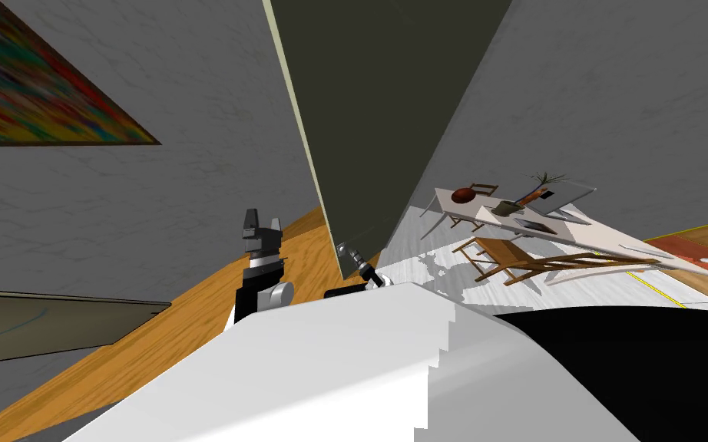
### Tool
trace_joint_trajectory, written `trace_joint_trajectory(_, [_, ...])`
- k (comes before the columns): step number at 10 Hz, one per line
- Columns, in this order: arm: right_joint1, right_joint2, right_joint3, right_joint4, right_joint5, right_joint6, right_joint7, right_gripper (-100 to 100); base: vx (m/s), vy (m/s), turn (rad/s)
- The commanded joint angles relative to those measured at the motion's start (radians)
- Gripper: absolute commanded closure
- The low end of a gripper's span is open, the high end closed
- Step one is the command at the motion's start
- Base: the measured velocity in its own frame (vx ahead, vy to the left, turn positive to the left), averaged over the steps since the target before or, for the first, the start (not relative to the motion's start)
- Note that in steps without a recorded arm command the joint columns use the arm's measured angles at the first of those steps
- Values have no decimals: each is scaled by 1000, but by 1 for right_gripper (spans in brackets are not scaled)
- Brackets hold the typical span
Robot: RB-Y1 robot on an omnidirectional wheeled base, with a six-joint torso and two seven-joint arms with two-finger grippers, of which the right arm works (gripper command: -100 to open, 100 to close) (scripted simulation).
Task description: Push the door open
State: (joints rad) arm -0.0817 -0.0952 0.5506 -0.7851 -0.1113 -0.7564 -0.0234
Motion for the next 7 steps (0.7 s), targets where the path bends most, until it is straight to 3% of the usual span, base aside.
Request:
trace_joint_trajectory(1, [4,1,4,-4,0,0,-2,-100,-239,-34,-30])
trace_joint_trajectory(5, [9,6,10,-12,-1,0,-3,-100,-210,-65,-35])
trace_joint_trajectory(7, [10,6,6,-7,-2,-7,1,-100,134,77,27])
